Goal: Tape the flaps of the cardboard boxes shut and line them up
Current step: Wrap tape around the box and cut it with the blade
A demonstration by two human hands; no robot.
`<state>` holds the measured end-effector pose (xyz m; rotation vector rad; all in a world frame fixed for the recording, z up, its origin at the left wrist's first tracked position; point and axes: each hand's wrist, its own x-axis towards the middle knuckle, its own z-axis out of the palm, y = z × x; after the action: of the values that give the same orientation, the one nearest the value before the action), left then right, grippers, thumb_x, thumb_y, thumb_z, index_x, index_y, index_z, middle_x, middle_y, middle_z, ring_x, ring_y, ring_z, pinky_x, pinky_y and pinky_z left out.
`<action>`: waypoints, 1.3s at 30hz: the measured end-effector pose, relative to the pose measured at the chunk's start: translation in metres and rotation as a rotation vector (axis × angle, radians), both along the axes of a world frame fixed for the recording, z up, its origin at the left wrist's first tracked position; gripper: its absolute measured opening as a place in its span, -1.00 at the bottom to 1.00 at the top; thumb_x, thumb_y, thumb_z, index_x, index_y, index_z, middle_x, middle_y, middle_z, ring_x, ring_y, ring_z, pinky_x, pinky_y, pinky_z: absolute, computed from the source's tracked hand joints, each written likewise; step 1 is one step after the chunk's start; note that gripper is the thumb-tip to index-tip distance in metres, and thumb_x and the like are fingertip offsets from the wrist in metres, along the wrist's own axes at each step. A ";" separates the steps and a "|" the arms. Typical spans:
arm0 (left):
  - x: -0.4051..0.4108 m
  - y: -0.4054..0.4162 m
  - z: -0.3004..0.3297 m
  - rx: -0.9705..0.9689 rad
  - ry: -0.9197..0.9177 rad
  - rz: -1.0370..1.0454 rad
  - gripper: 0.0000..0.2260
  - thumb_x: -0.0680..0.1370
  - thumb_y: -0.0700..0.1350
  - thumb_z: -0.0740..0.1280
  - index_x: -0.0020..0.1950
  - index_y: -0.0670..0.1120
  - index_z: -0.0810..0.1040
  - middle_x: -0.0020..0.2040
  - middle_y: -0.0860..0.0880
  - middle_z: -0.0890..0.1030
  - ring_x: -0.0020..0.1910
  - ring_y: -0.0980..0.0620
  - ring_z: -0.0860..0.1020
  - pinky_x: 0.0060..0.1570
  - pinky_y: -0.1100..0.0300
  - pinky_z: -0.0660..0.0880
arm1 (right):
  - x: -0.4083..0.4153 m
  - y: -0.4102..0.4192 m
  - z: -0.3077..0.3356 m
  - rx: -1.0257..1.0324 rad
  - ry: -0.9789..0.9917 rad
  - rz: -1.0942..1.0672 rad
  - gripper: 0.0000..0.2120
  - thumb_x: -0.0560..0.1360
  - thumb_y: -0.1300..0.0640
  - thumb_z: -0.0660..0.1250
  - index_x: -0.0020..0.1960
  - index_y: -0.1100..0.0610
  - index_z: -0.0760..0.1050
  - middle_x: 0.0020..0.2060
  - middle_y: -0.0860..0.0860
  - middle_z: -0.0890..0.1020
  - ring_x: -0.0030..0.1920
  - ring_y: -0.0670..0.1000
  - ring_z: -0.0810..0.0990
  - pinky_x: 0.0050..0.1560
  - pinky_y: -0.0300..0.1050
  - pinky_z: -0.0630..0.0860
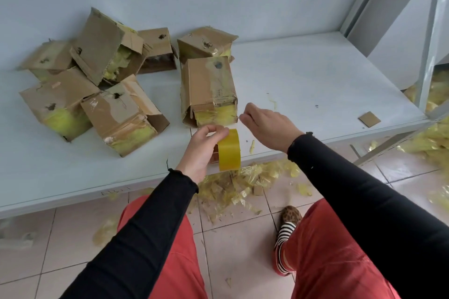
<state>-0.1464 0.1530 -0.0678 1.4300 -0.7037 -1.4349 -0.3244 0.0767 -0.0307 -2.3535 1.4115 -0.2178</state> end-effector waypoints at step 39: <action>0.003 0.003 0.000 -0.159 -0.051 0.115 -0.84 0.58 0.05 0.47 0.03 -0.03 0.67 0.02 -0.07 0.66 0.01 0.01 0.63 -0.04 0.09 0.56 | 0.046 -0.063 -0.027 -0.533 0.137 0.021 -0.45 0.48 -0.30 0.38 0.33 -0.01 0.44 0.01 0.04 0.47 -0.11 0.09 0.52 -0.21 -0.06 0.38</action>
<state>-0.1438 0.1561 -0.0677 1.3647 -0.7388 -1.2305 -0.2789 0.0135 -0.0579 -2.8539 1.5377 -0.4869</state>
